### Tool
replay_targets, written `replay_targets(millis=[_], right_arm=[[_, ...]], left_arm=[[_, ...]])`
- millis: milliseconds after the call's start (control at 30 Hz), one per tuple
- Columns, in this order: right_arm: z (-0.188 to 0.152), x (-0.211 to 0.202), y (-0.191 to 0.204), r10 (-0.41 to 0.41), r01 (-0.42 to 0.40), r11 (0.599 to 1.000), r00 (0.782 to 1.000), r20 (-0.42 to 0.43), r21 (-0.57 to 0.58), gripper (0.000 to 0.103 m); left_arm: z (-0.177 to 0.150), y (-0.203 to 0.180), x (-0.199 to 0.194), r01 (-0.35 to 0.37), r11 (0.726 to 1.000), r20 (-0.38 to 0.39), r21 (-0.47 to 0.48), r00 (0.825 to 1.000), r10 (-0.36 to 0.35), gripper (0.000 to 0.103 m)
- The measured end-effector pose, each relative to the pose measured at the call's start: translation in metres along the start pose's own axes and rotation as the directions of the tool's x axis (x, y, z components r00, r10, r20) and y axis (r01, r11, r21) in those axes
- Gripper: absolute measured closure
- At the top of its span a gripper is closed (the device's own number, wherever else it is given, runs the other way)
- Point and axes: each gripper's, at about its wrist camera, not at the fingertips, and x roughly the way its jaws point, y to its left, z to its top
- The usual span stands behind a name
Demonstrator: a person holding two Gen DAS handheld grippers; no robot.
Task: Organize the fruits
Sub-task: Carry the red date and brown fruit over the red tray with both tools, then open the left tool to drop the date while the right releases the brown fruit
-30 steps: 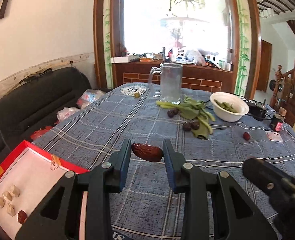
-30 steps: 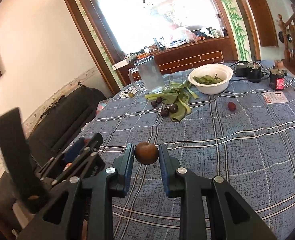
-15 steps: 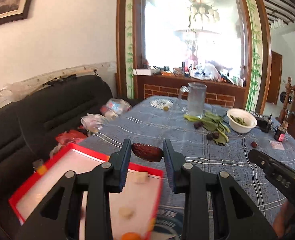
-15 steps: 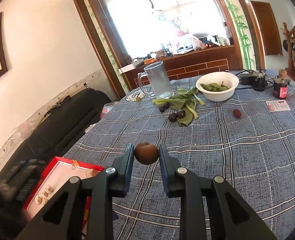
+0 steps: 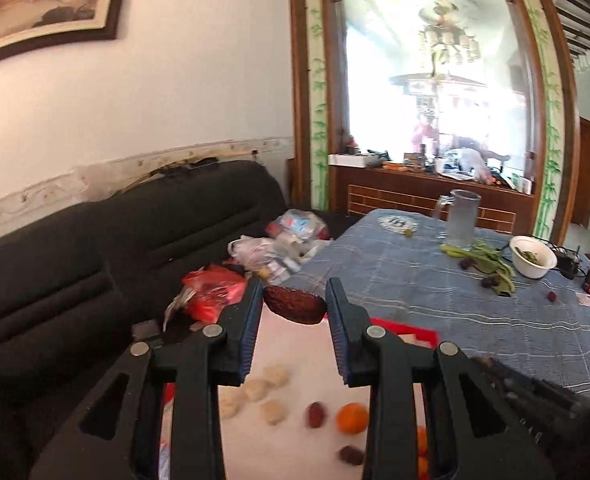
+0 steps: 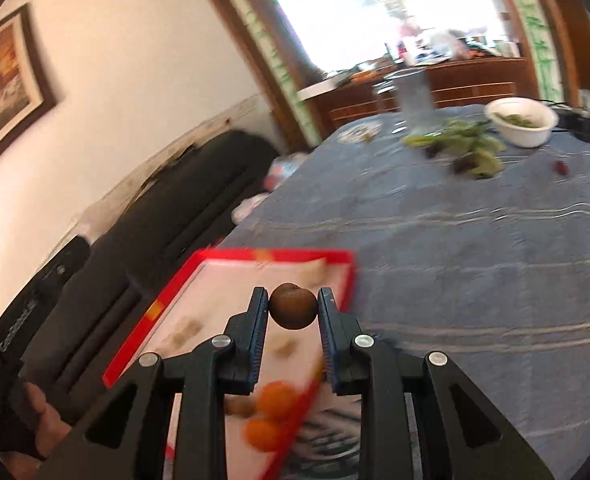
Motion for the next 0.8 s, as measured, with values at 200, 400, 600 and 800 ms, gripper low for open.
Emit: replay_targets(millis=[200,400,600,800], right_arm=[[-0.024,0.013,0.035,0.026,-0.029,0.998,0.998,-0.056,-0.056,0.079],[-0.046,0.022,0.051,0.001,-0.012,0.993,0.996,-0.091,-0.117,0.079],[-0.058,0.028,0.055,-0.016,0.000,0.990,0.993,-0.116,-0.138,0.079],[-0.065,0.031,0.055,-0.037,0.019,0.986,0.993,-0.110,-0.163,0.079]], left_arm=[[-0.012,0.027,0.000,-0.035,0.999,-0.020,-0.019,0.999,0.034,0.069],[-0.024,0.042,0.003,-0.055,0.998,-0.046,-0.026,0.997,0.054,0.069],[-0.040,0.046,0.019,-0.067,0.998,-0.104,-0.008,0.992,0.066,0.069],[-0.056,0.045,0.038,-0.071,0.997,-0.172,0.014,0.983,0.072,0.069]])
